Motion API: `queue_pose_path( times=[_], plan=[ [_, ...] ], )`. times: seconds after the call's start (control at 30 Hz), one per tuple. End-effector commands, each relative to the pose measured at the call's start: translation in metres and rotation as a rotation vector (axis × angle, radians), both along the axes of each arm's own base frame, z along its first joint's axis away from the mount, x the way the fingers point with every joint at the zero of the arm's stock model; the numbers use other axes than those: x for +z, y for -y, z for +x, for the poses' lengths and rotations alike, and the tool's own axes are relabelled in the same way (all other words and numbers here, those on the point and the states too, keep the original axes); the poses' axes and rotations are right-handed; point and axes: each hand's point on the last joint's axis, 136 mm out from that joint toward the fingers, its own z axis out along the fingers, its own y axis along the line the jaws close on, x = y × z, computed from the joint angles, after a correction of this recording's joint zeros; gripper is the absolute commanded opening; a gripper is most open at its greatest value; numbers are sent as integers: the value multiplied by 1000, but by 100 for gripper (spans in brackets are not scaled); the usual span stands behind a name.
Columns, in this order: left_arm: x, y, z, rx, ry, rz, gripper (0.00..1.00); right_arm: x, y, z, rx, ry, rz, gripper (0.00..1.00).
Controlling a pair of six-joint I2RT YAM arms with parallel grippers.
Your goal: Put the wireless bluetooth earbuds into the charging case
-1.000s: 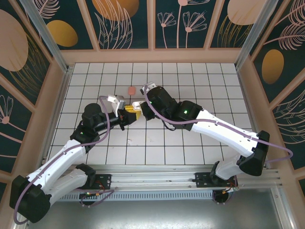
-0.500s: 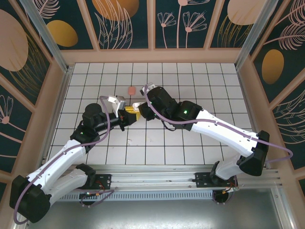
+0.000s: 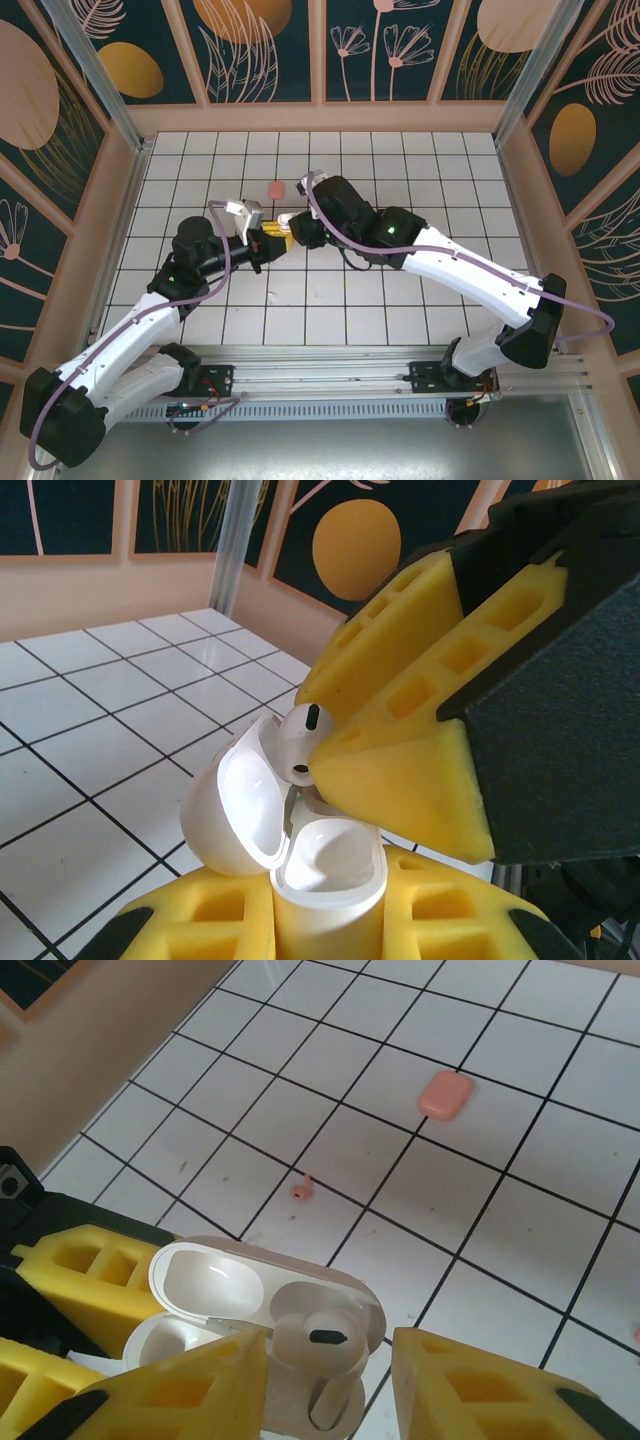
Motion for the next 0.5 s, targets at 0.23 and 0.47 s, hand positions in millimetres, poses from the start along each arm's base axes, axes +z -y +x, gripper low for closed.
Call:
queue_pose_path(
  times=[0.23,0.47],
  plan=[
    [20,0,-2,0,66,-50,0,19,-2,-7,34,-65,88,42],
    [20,0,-2,1,65,-51,0,34,1,-8,38,-75,154,43]
  ],
)
